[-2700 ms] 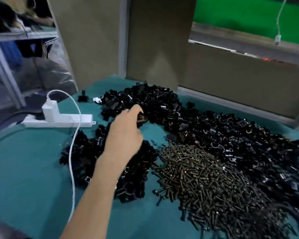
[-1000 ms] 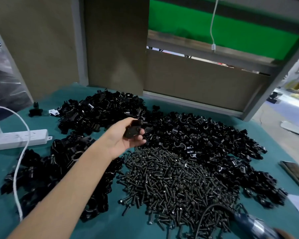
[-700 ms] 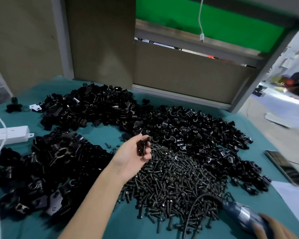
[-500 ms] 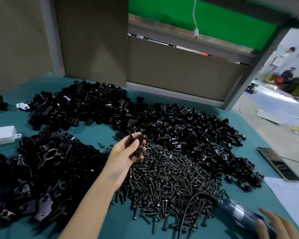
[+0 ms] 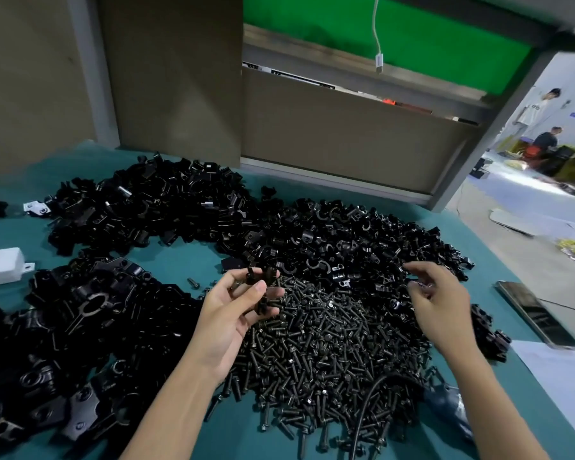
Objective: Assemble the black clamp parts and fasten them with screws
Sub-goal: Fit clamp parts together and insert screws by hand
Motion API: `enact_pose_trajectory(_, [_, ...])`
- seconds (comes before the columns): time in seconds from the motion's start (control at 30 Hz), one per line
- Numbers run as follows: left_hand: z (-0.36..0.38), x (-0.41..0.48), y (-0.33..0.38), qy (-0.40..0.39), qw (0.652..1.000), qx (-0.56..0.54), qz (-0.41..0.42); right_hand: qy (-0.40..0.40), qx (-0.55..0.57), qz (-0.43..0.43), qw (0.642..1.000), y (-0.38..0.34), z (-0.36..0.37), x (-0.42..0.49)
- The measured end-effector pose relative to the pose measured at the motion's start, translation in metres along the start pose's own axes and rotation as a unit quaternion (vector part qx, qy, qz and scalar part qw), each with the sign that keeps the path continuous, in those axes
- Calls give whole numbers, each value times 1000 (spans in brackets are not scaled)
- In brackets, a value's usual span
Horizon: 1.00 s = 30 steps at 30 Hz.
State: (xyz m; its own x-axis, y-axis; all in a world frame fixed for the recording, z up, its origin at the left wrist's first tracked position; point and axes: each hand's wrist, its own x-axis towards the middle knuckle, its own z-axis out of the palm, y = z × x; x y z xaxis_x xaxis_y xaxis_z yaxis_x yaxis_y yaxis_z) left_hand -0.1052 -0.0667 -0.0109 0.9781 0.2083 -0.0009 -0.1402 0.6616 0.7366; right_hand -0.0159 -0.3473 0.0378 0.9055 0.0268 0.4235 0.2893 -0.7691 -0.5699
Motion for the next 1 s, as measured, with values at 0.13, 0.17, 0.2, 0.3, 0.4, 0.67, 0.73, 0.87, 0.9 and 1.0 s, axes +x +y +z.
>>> enact_pose_trajectory(0.13, [0, 1, -2, -16, 1000, 7, 0, -42, 10, -12, 999, -14, 25, 21])
enact_pose_trajectory(0.17, [0, 1, -2, -18, 1000, 9, -2, -54, 11, -17, 998, -18, 32, 23])
enact_pose_trajectory(0.2, [-1, 1, -3, -19, 1000, 10, -3, -67, 9, -26, 997, -22, 38, 24])
enact_pose_trajectory(0.3, [0, 0, -5, -19, 1000, 10, -7, -108, -13, -50, 993, -33, 57, 29])
enact_pose_trajectory(0.4, [2, 0, -7, -19, 1000, 16, -10, -140, -55, -89, 985, -46, 75, 34])
enact_pose_trajectory(0.67, [1, 0, -7, -21, 1000, 11, -15, -153, -163, -81, 971, -58, 103, 45])
enact_pose_trajectory(0.73, [1, -1, -6, -20, 1000, 9, -17, -150, -116, -39, 981, -56, 103, 49])
enact_pose_trajectory(0.87, [3, -1, -5, -19, 1000, 6, -21, -147, 72, 87, 983, -47, 97, 54])
enact_pose_trajectory(0.9, [3, -1, -5, -20, 999, 7, -23, -156, 99, 108, 977, -45, 96, 56])
enact_pose_trajectory(1.0, [4, -2, -5, -25, 999, 12, -27, -195, 131, 131, 963, -42, 91, 58])
